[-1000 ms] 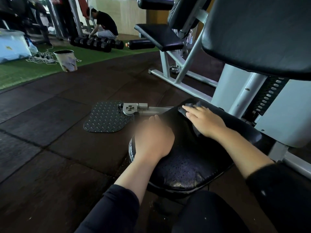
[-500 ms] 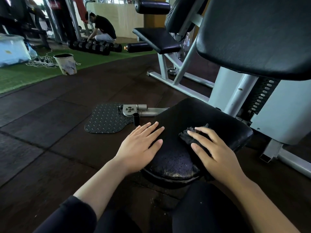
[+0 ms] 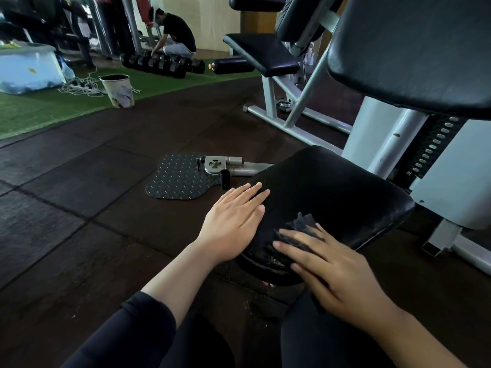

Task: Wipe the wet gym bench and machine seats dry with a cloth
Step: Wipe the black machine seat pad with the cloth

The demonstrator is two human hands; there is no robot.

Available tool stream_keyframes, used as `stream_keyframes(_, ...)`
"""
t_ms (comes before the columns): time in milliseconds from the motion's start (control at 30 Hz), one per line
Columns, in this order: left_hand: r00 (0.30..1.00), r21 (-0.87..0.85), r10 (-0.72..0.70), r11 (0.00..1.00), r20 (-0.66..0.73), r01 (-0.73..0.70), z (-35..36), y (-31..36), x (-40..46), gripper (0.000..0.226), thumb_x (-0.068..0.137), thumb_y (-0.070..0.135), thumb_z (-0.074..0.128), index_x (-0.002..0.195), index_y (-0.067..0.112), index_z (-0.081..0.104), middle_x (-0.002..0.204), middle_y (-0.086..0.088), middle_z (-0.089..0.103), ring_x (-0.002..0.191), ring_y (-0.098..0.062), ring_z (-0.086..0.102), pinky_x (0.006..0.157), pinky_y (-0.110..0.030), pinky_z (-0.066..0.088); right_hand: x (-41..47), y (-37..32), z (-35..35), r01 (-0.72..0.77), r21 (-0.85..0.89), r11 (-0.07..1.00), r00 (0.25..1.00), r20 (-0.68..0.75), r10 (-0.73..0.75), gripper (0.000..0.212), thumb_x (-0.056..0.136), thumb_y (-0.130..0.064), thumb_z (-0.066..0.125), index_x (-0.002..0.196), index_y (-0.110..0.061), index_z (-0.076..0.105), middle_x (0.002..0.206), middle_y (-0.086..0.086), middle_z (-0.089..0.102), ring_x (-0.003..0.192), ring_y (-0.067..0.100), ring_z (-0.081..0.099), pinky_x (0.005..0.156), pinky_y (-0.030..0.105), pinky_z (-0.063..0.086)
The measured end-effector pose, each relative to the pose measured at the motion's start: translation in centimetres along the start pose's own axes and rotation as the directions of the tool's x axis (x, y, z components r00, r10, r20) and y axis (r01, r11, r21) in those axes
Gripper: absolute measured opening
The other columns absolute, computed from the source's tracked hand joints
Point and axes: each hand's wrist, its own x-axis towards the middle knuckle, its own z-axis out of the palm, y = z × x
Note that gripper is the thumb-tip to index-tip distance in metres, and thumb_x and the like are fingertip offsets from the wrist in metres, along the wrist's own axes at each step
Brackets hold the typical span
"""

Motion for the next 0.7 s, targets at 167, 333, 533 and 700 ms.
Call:
stream_keyframes(167,1.000,0.021,0.006,1.000,-0.008,-0.006,0.0,0.0,0.1,0.044,0.105,0.034,0.025,0.149,0.034,0.030,0.159,0.015,0.019,0.146,0.000,0.008,0.115,-0.015,-0.007,-1.7,5.0,-1.7,-0.067,0.030,0.997,0.996,0.062,0.065,0.037,0.098,-0.032,0.040,0.133,-0.030,0.051,0.140,-0.012,0.048,0.131,0.010,0.043,0.116,0.032,0.024)
stream_keyframes(333,1.000,0.019,-0.002,1.000,-0.013,0.003,0.1,-0.1,0.6,0.044,0.105,0.033,0.026,0.149,0.034,0.031,0.158,0.016,0.020,0.146,-0.001,0.009,0.116,-0.017,-0.004,1.1,5.7,-1.7,-0.245,0.094,0.965,0.969,0.056,0.240,0.038,0.096,-0.039,0.038,0.130,-0.036,0.052,0.134,-0.018,0.052,0.129,0.001,0.043,0.115,0.032,0.024)
stream_keyframes(533,1.000,0.023,0.009,1.000,-0.010,-0.009,0.2,-0.1,0.2,0.059,0.093,0.042,0.015,0.149,0.033,0.032,0.158,0.013,0.023,0.146,-0.003,0.013,0.114,-0.014,-0.006,2.0,-0.6,0.6,0.014,-0.009,1.000,0.992,0.125,-0.013,0.038,0.099,-0.034,0.033,0.133,-0.030,0.051,0.140,-0.007,0.049,0.131,0.015,0.043,0.114,0.035,0.024)
stream_keyframes(700,1.000,0.036,-0.003,0.999,-0.026,0.004,0.2,0.2,0.0,0.060,0.093,0.042,0.014,0.149,0.033,0.032,0.158,0.013,0.022,0.146,-0.002,0.011,0.113,-0.014,-0.007,-1.1,1.1,-1.5,0.148,0.101,0.984,0.970,0.181,-0.164,0.038,0.100,-0.025,0.035,0.134,-0.032,0.050,0.146,-0.012,0.041,0.139,0.014,0.031,0.116,0.035,0.023)
